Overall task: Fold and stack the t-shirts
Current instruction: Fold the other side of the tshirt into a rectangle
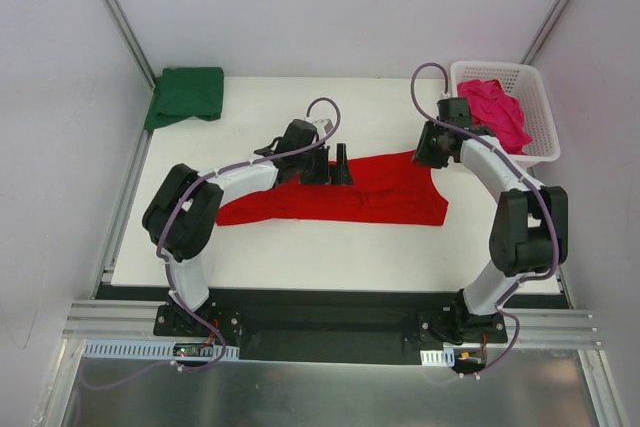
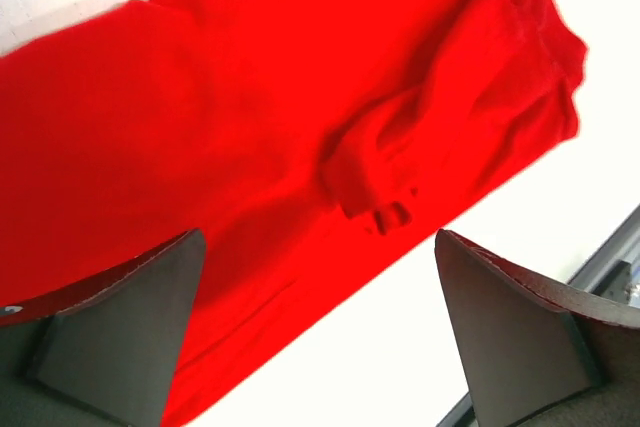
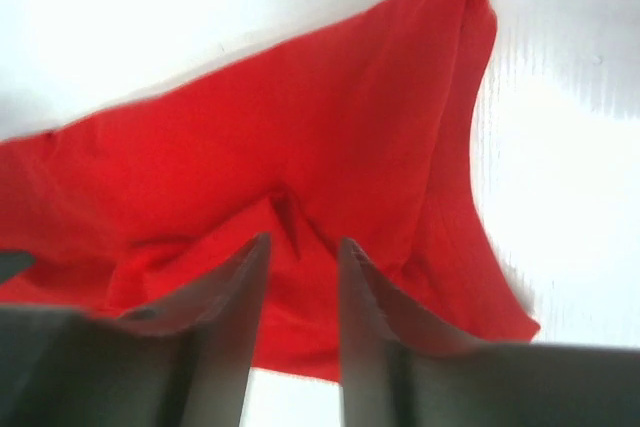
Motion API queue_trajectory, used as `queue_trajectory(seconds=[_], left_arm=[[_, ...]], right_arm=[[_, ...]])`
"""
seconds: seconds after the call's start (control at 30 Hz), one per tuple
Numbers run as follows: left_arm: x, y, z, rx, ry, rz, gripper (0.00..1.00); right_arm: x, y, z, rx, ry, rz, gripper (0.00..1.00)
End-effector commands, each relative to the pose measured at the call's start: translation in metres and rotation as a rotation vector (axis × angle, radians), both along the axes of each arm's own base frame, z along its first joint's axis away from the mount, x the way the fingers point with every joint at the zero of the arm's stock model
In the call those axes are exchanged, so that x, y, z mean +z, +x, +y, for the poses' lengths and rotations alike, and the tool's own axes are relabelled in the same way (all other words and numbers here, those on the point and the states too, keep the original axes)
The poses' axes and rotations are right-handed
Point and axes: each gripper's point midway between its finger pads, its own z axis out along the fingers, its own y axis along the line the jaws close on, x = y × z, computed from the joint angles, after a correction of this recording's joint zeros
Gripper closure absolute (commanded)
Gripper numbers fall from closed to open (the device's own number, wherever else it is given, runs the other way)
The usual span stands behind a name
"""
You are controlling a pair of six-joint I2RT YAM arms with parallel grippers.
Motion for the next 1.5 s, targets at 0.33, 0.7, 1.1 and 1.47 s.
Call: queue_trajectory(seconds=[0.33,0.7,1.1,1.47], left_arm=[[0.032,-0.053,-0.030,-0.145,-0.046,-0.059,1.00],[0.018,-0.078,-0.118,-0.306,-0.099,-0.067,1.00],[0.007,-0.045,-0.130,-0.284,-0.063,-0.139,1.00],[-0.004,-0.018,-0.115,-0.232,-0.036,-0.143,1.00]], right_arm=[[0.023,-0.062,0.001,0.018,0.057,-0.054,0.99],[0.043,-0.097,-0.016,-0.012,0.005,-0.090,0.99],[0.043,-0.110,-0.019,-0.016,0.000,-0.088,0.99],[0.039,-0.114,-0.020,-0.013,-0.007,-0.074,0.98]])
